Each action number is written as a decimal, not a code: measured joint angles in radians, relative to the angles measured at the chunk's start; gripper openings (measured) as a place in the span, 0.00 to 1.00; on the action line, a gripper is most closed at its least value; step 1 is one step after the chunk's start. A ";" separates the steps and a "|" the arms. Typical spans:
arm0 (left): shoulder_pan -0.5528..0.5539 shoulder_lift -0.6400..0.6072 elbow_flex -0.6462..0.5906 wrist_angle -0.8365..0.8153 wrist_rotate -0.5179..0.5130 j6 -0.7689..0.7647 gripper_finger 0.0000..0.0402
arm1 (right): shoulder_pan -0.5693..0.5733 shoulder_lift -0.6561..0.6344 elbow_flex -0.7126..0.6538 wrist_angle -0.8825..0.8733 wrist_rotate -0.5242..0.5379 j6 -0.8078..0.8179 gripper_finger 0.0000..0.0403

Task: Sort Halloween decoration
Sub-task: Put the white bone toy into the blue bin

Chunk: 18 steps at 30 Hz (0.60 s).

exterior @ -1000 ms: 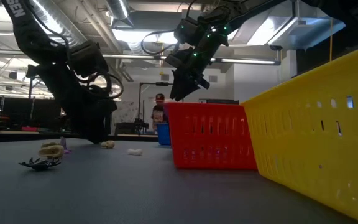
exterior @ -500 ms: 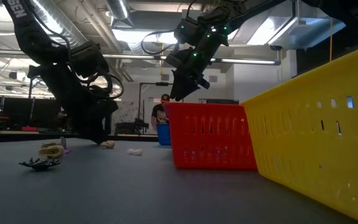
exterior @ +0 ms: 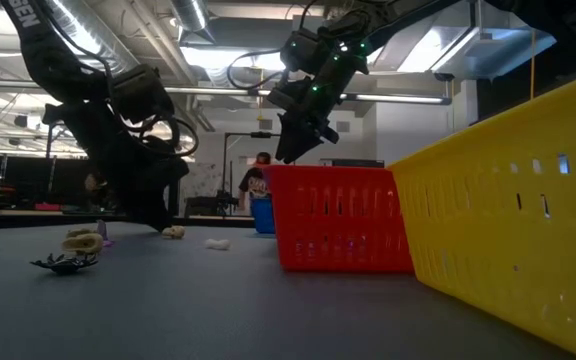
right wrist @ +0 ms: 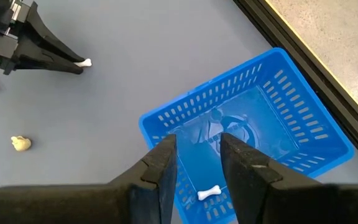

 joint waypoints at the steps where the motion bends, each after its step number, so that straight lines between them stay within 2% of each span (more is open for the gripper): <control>1: 0.000 -0.003 0.000 -0.001 0.001 0.002 0.01 | -0.001 0.000 0.000 0.000 0.000 -0.003 0.30; 18: 0.003 -0.006 0.000 0.007 0.007 -0.007 0.01 | -0.021 -0.016 0.001 -0.068 -0.006 -0.058 0.30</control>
